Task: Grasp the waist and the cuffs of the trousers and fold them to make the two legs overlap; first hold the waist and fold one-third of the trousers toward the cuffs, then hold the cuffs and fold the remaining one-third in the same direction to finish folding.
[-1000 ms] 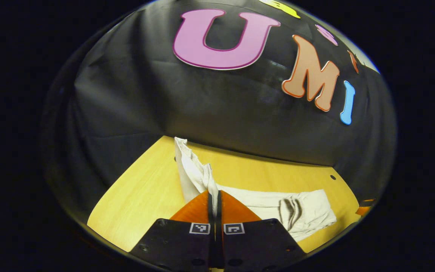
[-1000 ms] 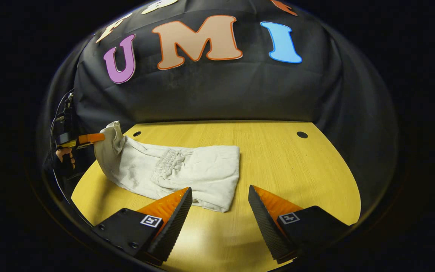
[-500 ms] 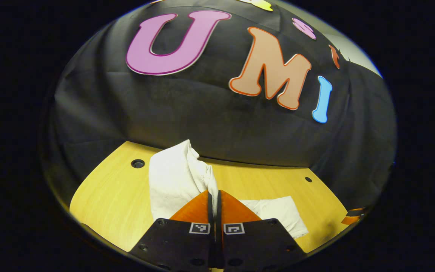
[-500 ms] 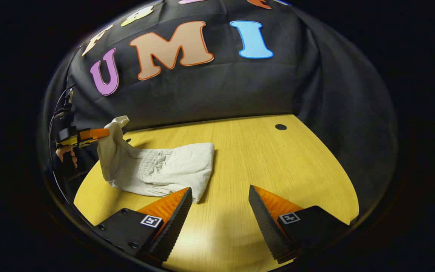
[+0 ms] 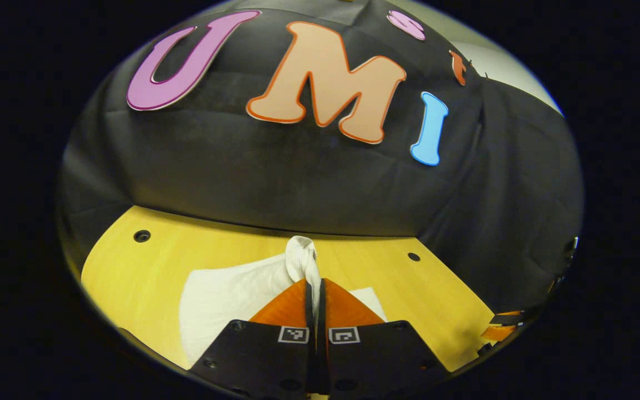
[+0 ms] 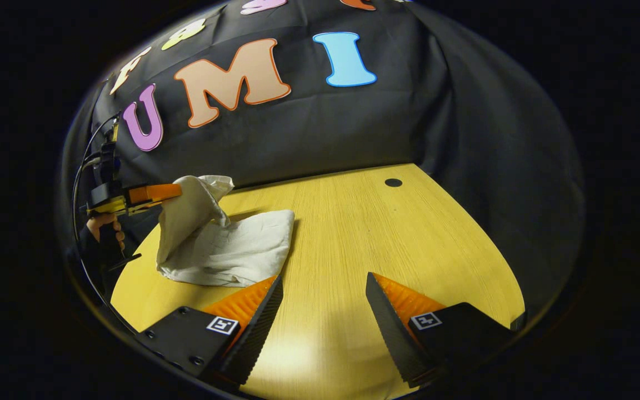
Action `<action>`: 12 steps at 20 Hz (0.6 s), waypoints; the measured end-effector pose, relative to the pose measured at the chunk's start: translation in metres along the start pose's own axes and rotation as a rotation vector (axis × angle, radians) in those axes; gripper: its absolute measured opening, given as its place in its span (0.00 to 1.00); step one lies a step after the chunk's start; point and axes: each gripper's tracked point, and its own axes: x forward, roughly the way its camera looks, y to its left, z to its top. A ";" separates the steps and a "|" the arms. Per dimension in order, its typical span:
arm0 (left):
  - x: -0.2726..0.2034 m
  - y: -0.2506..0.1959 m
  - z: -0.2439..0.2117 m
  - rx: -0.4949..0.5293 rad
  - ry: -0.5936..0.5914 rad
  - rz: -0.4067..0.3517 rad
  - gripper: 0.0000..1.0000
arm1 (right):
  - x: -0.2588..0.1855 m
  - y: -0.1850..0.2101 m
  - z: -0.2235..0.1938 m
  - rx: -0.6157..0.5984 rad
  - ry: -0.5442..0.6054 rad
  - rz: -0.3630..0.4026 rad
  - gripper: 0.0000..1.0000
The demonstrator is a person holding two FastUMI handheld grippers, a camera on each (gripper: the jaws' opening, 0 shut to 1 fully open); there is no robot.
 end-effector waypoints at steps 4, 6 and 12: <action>0.014 -0.048 -0.029 0.041 0.038 -0.050 0.00 | -0.007 -0.014 -0.005 0.008 0.005 0.000 0.96; 0.020 -0.059 -0.051 0.067 0.073 -0.048 0.00 | -0.009 -0.019 -0.006 0.009 0.001 0.004 0.96; 0.018 -0.065 -0.122 0.139 0.185 0.008 0.02 | -0.009 -0.022 0.002 -0.011 -0.007 0.057 0.96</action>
